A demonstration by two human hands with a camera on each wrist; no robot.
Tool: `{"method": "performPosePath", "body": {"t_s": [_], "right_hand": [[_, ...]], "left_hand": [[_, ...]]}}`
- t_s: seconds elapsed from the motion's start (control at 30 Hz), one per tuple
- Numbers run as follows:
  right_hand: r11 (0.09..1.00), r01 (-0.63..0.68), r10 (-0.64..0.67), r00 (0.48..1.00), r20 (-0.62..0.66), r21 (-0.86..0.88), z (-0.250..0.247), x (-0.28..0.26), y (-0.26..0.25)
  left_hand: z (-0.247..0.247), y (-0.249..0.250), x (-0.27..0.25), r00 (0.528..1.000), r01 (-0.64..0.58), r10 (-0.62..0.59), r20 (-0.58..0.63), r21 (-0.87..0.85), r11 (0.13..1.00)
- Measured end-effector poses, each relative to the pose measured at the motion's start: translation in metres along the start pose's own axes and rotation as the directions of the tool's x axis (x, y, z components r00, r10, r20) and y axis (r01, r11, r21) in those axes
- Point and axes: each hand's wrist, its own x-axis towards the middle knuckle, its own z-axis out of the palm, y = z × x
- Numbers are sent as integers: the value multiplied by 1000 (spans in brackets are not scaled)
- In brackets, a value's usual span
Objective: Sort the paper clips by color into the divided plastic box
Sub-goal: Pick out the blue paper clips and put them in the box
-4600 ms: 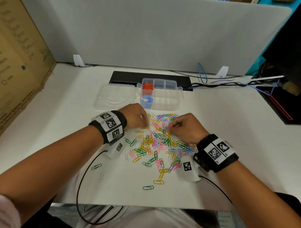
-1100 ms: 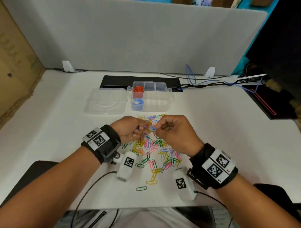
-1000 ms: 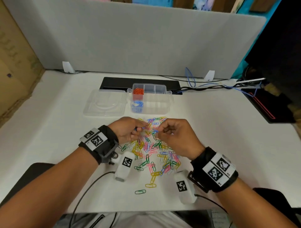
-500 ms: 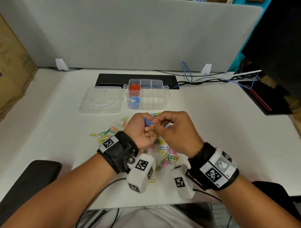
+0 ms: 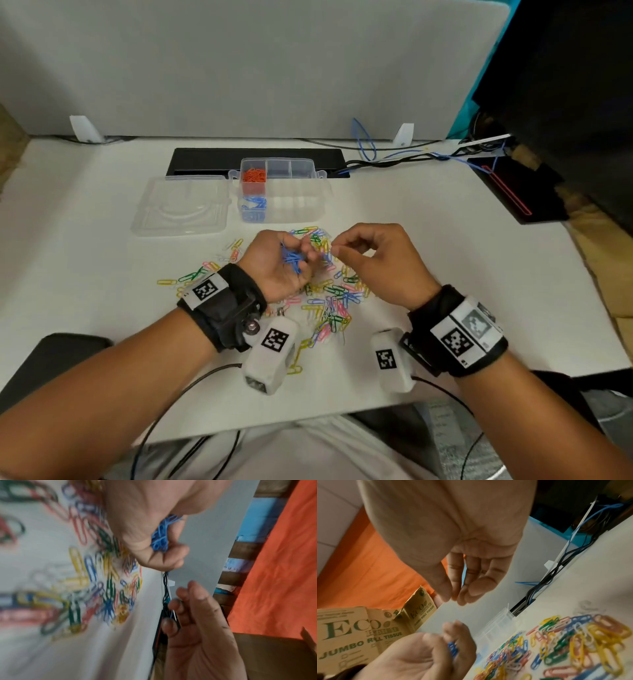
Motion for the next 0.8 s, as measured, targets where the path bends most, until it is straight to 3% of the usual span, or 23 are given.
{"method": "performPosePath", "body": {"t_s": [0.1,0.2,0.33,0.47,0.7,0.8], "right_hand": [[998,-47,52,988,148,-38,-1,1,8],[993,-80,102,957,271,-90,7,0,13],[951,-8,188,807,559,-309,22,-8,8],[889,75,260,730,632,-452,28,-12,2],[850,55,261,820,510,-524,22,-7,6],[849,29,242,866,438,-528,12,-5,8]], "left_hand": [[-14,10,-10,997,-46,57,-57,186,982],[-22,16,-19,999,21,-8,-37,360,933],[-20,7,-21,999,-3,34,-39,615,788],[-19,-6,-20,999,-34,47,1,698,715],[-16,-10,-20,988,-54,151,-10,910,411],[-15,-7,-23,985,-80,164,51,981,179]]}}
